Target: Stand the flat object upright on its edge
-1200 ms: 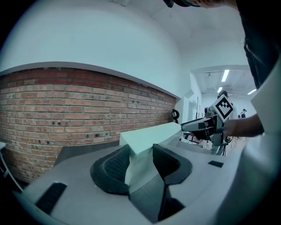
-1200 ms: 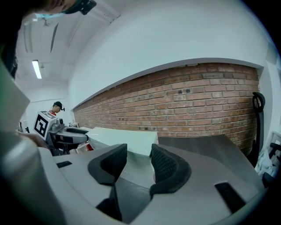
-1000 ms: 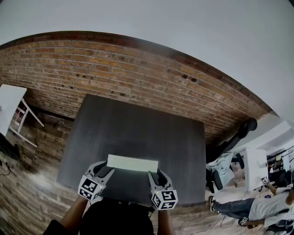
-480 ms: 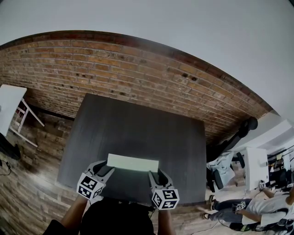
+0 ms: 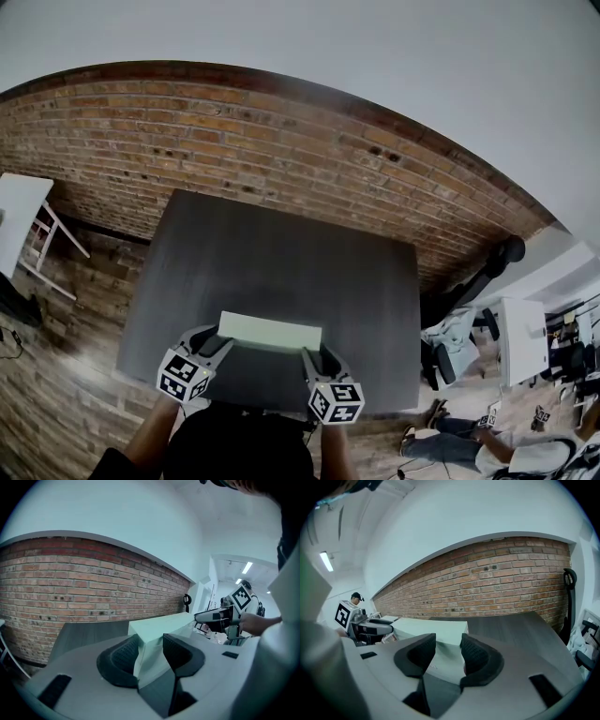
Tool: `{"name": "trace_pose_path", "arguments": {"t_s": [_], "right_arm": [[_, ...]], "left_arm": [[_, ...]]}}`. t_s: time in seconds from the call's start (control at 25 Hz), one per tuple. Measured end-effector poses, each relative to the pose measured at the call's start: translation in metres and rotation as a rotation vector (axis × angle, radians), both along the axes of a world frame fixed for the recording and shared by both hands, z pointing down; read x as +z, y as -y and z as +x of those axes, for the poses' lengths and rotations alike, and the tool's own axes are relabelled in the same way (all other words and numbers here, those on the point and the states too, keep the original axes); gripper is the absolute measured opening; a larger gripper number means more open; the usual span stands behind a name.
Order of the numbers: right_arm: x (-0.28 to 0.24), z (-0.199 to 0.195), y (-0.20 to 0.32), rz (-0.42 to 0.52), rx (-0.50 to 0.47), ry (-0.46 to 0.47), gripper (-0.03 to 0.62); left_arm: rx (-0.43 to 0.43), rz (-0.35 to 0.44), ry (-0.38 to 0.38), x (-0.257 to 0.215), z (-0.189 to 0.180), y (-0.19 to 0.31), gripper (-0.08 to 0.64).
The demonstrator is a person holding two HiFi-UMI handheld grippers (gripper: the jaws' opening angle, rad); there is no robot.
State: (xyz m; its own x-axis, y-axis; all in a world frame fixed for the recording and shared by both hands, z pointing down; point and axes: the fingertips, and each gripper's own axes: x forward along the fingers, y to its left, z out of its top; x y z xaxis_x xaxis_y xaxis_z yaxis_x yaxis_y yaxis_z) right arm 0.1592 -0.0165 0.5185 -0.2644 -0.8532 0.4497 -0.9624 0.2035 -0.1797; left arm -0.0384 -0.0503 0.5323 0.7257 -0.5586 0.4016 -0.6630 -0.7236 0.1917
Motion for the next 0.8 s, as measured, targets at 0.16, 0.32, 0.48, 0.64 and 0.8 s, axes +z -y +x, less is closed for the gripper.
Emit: {"name": "trace_pose_path", "arguments": {"t_s": [0.16,0.32,0.48,0.64,0.8], "right_arm": [[0.0018,0.0015,-0.0012,0.005,-0.002,0.011,0.181],[0.0015,0.0021,0.003,0.026,0.003,0.023,0.181],[0.0017,0.0019,0.0045,0.022,0.005,0.02,0.183],[0.0012,0.0012,0.003,0.023,0.008,0.02,0.183],[0.0013,0.0007,0.0024,0.034,0.008,0.011,0.186]], "left_arm": [[-0.003,0.004,0.001,0.0013,0.0007,-0.0012,0.183],[-0.005,0.013,-0.002,0.0018,0.0009,0.0036,0.183],[-0.006,0.015,0.0,0.0022,0.0009,0.0051,0.183],[-0.011,0.017,-0.001,0.0024,0.0002,0.0034,0.183],[-0.019,0.023,-0.013,0.0028,-0.0002,0.0029,0.183]]}}
